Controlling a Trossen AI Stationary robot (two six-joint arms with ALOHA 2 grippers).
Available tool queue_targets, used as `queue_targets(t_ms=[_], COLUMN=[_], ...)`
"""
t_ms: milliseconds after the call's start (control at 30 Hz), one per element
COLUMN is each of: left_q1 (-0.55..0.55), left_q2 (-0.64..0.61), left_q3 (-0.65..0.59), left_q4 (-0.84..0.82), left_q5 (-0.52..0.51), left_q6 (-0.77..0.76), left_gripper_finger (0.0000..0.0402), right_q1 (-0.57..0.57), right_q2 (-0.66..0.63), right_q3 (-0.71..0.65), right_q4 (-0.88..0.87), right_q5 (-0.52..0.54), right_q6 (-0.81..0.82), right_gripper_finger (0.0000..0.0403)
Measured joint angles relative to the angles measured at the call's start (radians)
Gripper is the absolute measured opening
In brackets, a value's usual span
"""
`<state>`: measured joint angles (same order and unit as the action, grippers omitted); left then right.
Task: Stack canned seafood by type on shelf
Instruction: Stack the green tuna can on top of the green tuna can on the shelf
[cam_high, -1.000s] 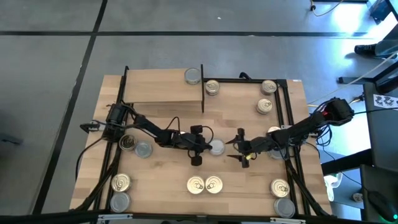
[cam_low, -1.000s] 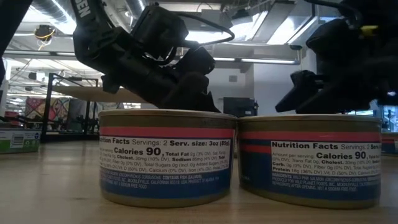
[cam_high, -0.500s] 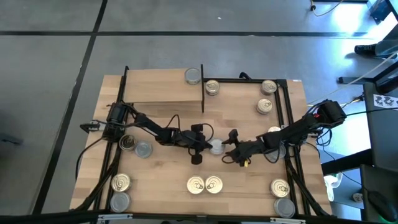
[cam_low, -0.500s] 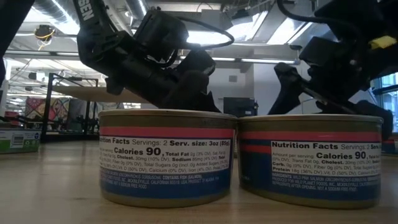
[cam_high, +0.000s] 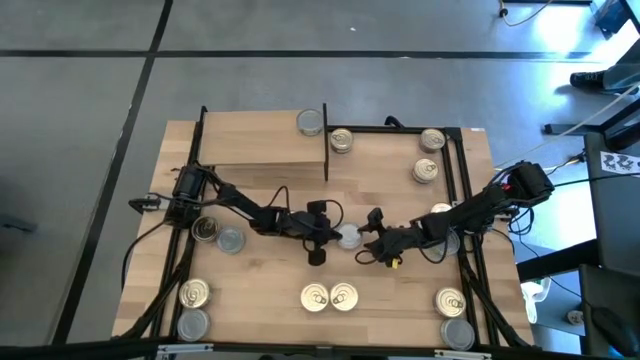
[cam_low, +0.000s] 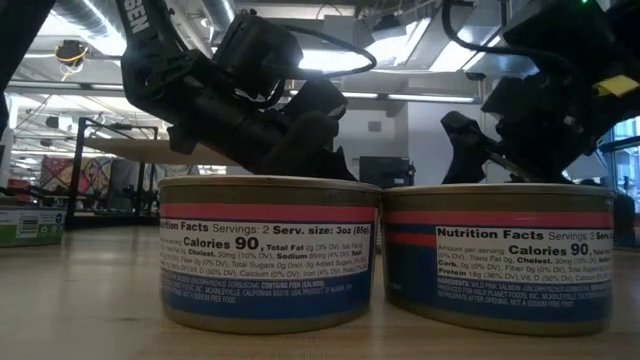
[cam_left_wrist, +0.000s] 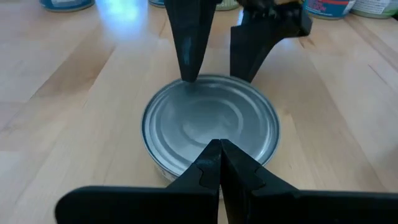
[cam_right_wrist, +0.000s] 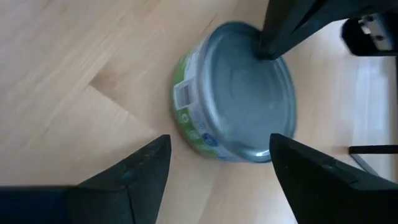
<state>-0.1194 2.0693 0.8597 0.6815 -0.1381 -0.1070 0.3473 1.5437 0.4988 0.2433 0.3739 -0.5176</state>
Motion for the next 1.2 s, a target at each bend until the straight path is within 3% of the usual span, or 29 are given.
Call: queue_targets(t_ms=[500,700,900,1200], left_q1=[-0.002,0.001,0.008,0.009], left_q2=[0.023,0.029,0.029,0.029], left_q3=[-0.002,-0.077,-0.097,-0.098], left_q4=[0.026,0.180,0.214,0.217], left_q5=[0.002,0.009,0.011,0.005], left_q6=[-0.004,-0.025,-0.049,-0.051], left_gripper_finger=[0.0001,0.0001,0.0001,0.0001], right_q1=[0.024,0.031,0.033,-0.017], right_q2=[0.071,0.094,0.143,0.161], right_q3=[0.001,0.003,0.003,0.049], right_q4=[0.102,0.112,0.236,0.199], right_q5=[0.090,0.132,0.154,0.106], right_q6=[-0.176,-0.273,-0.414,-0.441], right_gripper_finger=[0.0273,0.0273,0.0273,0.0273])
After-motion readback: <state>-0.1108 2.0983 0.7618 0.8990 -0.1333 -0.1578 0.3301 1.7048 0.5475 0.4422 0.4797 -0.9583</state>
